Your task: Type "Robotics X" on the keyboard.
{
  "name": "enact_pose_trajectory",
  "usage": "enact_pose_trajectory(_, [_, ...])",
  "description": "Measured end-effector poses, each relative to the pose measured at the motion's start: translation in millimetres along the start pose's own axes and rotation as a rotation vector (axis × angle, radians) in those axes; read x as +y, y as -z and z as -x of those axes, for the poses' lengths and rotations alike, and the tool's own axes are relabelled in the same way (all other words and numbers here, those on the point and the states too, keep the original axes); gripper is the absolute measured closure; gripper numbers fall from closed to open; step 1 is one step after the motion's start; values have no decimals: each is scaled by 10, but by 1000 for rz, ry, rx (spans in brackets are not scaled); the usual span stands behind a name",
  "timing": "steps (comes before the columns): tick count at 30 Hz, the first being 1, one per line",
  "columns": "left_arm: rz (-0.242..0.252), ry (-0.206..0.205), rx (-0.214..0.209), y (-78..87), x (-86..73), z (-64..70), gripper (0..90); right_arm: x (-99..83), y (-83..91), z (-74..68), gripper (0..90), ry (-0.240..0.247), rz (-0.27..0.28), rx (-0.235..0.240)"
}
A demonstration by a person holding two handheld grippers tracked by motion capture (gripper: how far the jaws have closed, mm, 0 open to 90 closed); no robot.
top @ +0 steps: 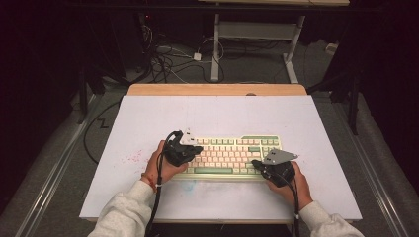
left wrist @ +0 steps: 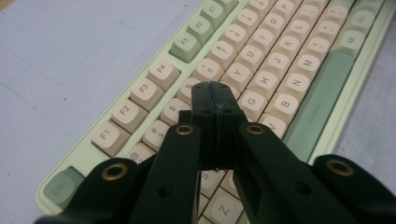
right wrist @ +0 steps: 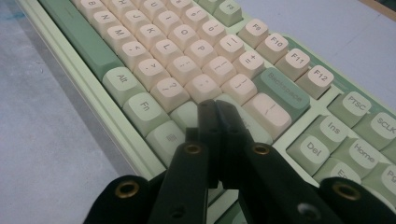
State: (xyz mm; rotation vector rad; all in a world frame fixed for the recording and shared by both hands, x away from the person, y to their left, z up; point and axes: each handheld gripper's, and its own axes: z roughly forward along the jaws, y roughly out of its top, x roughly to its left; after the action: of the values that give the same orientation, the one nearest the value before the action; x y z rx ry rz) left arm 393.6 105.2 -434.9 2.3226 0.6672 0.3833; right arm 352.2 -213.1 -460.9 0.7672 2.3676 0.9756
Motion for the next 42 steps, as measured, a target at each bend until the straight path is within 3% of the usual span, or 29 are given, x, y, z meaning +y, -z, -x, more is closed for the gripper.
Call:
enact_pose_trajectory(14, [-47, -1, -5, -177, 59, -2, 857, 1, 2, -11, 900, 7, -1, -5])
enact_pose_trajectory(19, [-88, -21, 12, -245, 58, 20, 871, 3, 3, -16, 900, 9, -4, -10])
enact_pose_trajectory(23, [-82, -49, 17, -236, 66, 48, 872, 4, 5, -18, 900, 13, -4, -10])
enact_pose_trajectory(29, [8, -49, 33, -54, 84, 57, 850, 42, 88, -1, 900, 7, 25, -12])
enact_pose_trajectory(34, [69, -57, 45, 72, 55, 77, 770, 66, 180, 32, 900, -1, 47, -22])
enact_pose_trajectory(35, [78, -56, 60, 98, 49, 80, 698, 59, 203, 59, 900, -10, 51, -24])
enact_pose_trajectory(37, [99, -70, 75, 154, 27, 88, 685, 55, 214, 69, 900, -15, 51, -24])
enact_pose_trajectory(38, [115, -79, 80, 185, 10, 93, 603, 51, 234, 80, 900, -23, 53, -30])
enact_pose_trajectory(40, [128, -80, 95, 227, -26, 102, 573, 49, 243, 91, 900, -17, 56, -28])
enact_pose_trajectory(41, [136, -84, 107, 246, -48, 109, 490, 49, 267, 103, 900, -20, 61, -32])
enact_pose_trajectory(42, [138, -86, 121, 262, -73, 113, 490, 49, 267, 103, 900, -20, 61, -32])
